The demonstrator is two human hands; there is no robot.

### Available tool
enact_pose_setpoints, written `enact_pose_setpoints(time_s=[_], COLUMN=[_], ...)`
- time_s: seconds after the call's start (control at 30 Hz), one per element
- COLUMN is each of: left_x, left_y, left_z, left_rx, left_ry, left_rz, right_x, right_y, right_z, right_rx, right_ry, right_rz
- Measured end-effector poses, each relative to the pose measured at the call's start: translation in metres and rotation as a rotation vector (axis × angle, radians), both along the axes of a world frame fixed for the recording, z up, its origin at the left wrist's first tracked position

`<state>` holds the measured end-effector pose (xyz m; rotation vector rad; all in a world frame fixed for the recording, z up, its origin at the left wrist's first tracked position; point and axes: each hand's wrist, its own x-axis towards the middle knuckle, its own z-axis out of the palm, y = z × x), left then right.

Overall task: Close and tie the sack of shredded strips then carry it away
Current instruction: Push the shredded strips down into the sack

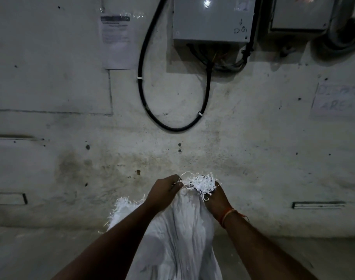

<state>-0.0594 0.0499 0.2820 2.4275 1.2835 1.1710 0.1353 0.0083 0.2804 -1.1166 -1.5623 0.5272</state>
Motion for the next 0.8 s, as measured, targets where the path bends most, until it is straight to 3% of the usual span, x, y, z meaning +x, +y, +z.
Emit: enact_pose_setpoints(time_s=[0.23, 0.43, 0.57, 0.7, 0.8], left_x=[0.016, 0.028, 0.03, 0.02, -0.003], left_y=[-0.001, -0.002, -0.002, -0.005, -0.001], left_z=[-0.007, 0.0, -0.001, 0.0, -0.007], left_rx=[0.043, 0.054, 0.077, -0.03, -0.087], left_ry=[-0.103, -0.159, -0.132, -0.196, 0.005], left_rz=[0.003, -0.081, -0.085, -0.126, -0.138], right_x=[-0.001, -0.011, -0.014, -0.015, -0.005], right_y=[0.002, 0.005, 0.01, 0.008, 0.008], right_z=[-0.003, -0.003, -0.009, -0.012, -0.024], right_rx=[-0.113, -0.032, -0.05, -0.092, -0.157], right_ry=[0.13, -0.132, -0.04, 0.024, 0.257], right_rz=[0.082, 0.049, 0.05, 0.072, 0.084])
